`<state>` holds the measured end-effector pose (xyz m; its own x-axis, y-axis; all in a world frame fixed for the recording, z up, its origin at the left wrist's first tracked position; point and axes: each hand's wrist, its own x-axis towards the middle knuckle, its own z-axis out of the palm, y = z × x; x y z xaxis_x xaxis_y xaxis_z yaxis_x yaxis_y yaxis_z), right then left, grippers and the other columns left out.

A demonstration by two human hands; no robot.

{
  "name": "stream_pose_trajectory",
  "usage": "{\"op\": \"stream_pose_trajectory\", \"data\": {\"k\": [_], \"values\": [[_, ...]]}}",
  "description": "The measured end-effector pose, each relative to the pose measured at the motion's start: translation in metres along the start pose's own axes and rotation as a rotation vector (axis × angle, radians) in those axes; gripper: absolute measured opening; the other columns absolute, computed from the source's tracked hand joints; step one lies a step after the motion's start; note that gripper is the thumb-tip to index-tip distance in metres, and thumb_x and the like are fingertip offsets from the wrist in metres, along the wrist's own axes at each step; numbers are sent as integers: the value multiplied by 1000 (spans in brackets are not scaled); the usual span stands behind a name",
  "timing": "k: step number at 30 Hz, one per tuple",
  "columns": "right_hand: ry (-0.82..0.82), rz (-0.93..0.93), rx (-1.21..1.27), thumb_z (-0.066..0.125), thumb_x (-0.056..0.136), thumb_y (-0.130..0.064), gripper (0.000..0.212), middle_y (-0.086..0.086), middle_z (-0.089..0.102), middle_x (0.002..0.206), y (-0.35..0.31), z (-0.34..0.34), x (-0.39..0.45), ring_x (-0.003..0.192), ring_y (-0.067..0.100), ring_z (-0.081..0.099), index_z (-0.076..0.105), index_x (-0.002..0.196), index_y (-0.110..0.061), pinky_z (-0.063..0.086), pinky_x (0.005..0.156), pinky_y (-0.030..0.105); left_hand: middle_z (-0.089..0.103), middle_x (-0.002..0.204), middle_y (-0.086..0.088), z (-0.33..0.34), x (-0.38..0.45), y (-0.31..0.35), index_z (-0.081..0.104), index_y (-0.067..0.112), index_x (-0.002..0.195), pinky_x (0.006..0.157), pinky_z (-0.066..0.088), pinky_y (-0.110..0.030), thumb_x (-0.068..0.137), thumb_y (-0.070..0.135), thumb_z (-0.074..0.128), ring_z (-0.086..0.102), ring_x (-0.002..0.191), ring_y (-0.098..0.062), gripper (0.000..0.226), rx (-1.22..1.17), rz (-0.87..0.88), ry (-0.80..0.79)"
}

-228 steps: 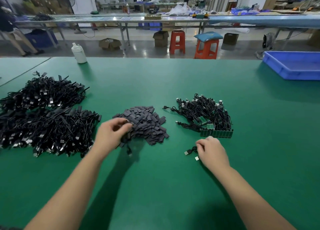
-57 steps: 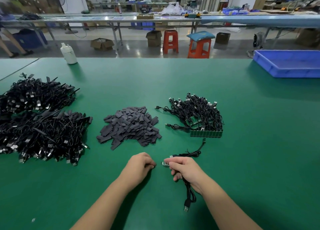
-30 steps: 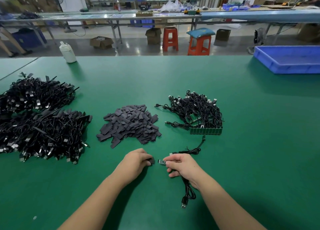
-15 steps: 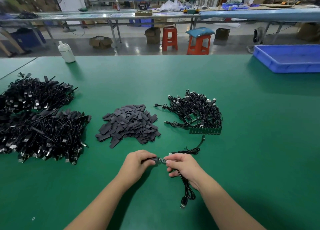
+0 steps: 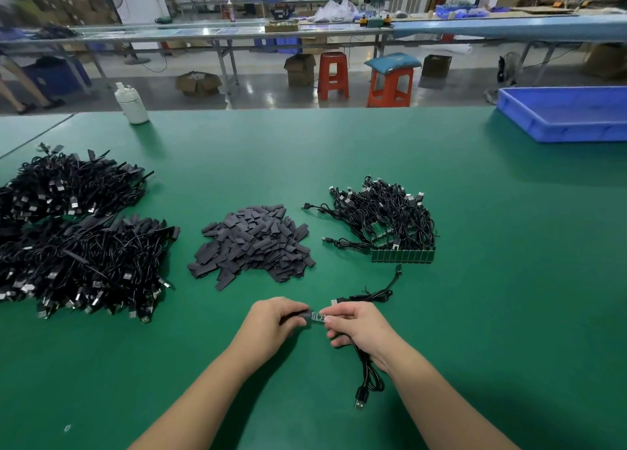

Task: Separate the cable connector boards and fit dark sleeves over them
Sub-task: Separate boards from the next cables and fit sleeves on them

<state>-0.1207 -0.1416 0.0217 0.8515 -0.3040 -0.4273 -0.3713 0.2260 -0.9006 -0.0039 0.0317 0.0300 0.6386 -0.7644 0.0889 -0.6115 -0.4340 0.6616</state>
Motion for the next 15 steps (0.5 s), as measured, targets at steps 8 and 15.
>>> {"op": "stream_pose_trajectory", "data": {"k": [8, 15], "values": [[-13, 0, 59, 67, 90, 1, 14, 6, 71, 78, -1, -1, 0, 69, 14, 67, 75, 99, -6, 58, 66, 26, 70, 100, 5, -5, 5, 1, 72, 18, 109, 85, 47, -25, 93, 17, 65, 63, 90, -13, 18, 142, 213, -48], [-10, 2, 67, 67, 89, 2, 14, 7, 72, 78, -1, 0, 2, 68, 14, 68, 75, 98, -7, 58, 67, 24, 70, 101, 7, -8, 7, -2, 73, 19, 109, 84, 49, -26, 92, 17, 66, 64, 90, -11, 18, 140, 236, -54]]}}
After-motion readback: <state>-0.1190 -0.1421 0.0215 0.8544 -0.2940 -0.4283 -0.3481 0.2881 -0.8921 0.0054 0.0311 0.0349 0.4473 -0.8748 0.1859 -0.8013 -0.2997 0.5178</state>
